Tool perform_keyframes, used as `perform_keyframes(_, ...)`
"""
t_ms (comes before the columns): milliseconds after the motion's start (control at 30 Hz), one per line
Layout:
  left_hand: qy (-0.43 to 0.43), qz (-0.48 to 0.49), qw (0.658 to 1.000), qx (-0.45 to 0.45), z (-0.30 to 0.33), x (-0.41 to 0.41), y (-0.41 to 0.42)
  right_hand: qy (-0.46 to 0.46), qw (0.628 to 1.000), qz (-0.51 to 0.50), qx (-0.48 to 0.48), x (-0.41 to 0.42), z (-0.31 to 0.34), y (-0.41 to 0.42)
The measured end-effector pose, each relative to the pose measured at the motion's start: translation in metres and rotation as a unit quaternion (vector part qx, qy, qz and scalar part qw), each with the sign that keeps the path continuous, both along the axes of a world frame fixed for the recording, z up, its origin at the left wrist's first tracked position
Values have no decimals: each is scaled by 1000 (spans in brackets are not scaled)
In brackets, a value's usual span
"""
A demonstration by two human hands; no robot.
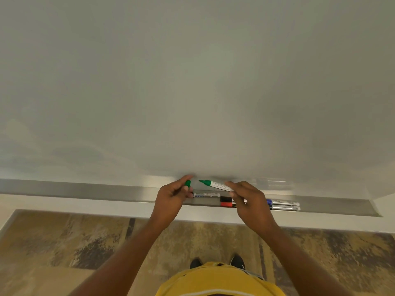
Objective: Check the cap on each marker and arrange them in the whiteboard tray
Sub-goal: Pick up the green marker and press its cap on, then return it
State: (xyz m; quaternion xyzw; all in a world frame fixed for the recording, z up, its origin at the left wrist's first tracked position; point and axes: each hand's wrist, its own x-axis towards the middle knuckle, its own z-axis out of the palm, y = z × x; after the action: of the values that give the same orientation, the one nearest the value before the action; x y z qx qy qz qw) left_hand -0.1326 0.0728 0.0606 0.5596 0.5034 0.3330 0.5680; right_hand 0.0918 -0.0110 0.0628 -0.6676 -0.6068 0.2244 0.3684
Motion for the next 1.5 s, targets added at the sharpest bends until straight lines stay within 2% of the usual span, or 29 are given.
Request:
perform_keyframes(133,-173,87,974,-118,22,11,-7,16,999,9,27,4,15,-5)
perform_keyframes(233,-236,114,950,-170,29,16,-10,12,999,22,41,4,23,-5)
perform_keyframes(400,-259,129,939,-187,35,23,-13,-2,999,16,50,5,26,-2)
perform_keyframes(633,-250,125,943,-179,36,28,-15,-41,997,32,53,8,26,1)
perform_keyframes(733,-183,63,974,-117,37,29,-18,-56,996,37,62,6,26,4)
perform_keyframes(800,-50,8,999,-17,35,26,-16,-51,996,37,69,7,27,5)
perform_keyframes(867,81,-41,993,73,32,20,-10,-47,995,38,74,8,28,5)
perform_keyframes(900,116,-61,987,98,30,18,-7,-45,995,38,77,8,27,6)
perform_keyframes(1200,154,-87,979,101,24,17,-3,-70,995,29,63,4,15,12)
perform_keyframes(1267,202,-148,960,128,19,14,2,-94,993,45,49,7,8,15)
perform_keyframes(1333,262,-199,926,185,12,13,10,-104,993,51,34,7,-1,18)
perform_keyframes(1400,290,-199,911,216,4,12,17,-75,996,45,9,2,-12,22)
perform_keyframes(1500,326,-176,903,216,-15,8,21,-46,996,40,-61,3,-30,23)
